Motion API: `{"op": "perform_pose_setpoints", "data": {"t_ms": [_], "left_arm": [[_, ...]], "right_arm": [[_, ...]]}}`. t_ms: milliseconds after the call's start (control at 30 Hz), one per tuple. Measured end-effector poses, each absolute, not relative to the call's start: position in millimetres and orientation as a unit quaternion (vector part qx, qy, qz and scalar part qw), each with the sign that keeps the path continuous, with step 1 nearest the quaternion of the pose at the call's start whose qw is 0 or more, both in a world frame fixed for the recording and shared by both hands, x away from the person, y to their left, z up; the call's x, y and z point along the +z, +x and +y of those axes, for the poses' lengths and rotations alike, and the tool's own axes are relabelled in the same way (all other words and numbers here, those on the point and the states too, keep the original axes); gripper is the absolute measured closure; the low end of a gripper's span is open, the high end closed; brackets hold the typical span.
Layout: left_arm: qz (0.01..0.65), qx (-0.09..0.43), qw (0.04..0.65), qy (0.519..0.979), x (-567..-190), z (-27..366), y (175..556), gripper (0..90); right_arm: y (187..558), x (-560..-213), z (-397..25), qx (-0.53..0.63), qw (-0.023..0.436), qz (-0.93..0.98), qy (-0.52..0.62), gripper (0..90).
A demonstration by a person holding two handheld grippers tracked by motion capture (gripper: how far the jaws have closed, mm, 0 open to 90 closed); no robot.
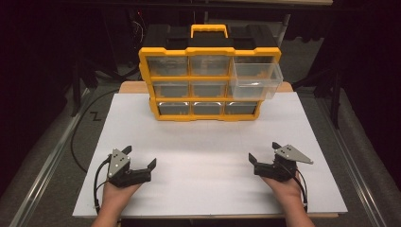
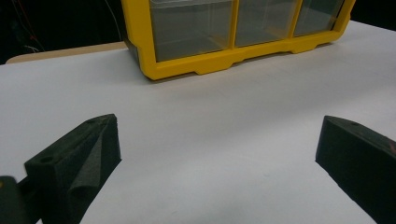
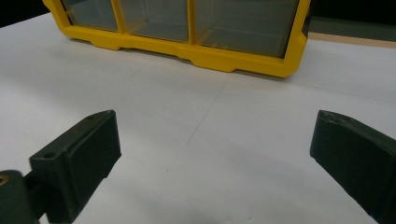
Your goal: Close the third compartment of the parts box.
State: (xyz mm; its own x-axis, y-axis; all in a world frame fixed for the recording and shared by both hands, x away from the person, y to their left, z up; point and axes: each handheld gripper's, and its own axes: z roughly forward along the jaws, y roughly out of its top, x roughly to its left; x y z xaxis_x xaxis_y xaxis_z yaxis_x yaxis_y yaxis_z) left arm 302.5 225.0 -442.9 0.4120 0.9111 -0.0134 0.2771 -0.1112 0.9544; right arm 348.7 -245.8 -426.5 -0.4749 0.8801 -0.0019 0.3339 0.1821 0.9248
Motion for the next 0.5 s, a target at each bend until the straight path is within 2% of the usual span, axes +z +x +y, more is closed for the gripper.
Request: {"op": "perform_pose_setpoints", "data": {"t_ms": [500], "left_arm": [[0.438, 0.317, 0.503, 0.674, -442.6, 225.4, 302.3, 0.8]], "right_arm": [[346.9, -426.3, -249.7, 0.479, 0.287, 0.709, 0.43, 21.3]]}}
